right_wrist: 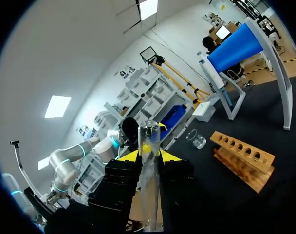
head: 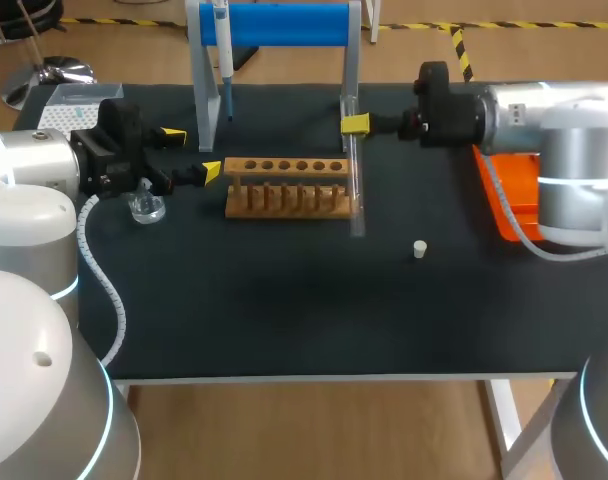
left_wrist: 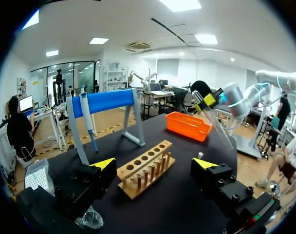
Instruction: Invert the test tube, pick up the pipette, mount the tip to pipette, aspirate from beaker and dispense into the tube, eject the tip, return the pipette, and cap with the stopper.
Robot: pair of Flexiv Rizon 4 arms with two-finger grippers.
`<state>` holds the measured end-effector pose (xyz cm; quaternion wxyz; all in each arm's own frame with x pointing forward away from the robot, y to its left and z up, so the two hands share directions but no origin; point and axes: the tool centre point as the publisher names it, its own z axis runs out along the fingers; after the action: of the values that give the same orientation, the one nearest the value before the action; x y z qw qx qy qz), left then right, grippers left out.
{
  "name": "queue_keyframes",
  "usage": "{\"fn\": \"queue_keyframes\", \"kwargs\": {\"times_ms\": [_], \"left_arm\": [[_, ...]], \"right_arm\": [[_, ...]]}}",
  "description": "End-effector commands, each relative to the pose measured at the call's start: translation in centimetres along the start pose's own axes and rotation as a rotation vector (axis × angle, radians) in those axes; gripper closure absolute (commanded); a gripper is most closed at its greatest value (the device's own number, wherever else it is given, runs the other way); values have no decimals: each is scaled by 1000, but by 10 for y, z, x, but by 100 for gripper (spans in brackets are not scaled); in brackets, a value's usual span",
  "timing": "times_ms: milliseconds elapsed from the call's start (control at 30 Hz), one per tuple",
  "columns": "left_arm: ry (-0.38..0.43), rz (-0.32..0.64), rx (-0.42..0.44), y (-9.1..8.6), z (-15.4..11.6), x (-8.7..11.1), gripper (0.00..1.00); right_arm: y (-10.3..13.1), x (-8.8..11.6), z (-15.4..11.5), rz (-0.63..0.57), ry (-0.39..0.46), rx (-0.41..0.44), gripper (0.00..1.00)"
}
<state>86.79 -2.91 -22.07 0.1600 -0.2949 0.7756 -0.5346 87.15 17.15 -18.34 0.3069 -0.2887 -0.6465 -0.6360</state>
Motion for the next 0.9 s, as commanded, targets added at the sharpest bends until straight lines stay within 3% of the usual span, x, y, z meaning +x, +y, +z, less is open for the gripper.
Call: {"fn": "queue_keyframes", "kwargs": {"times_ms": [33,233,400,667,900], "left_arm": [[-3,1,7,2,1,1,0],[-3,1,7,2,1,1,0],[-3,1,7,2,1,1,0],[-3,1,7,2,1,1,0],[-3,1,7,2,1,1,0]], "right_arm": [[0,1,-1,0,-2,3,100],[5,-5,5,182,61,-14,100],[4,-7,4,362,98,29,100],[0,-14,-3,457,69,98,100],[2,-18,-4,505,79,83,100]]}}
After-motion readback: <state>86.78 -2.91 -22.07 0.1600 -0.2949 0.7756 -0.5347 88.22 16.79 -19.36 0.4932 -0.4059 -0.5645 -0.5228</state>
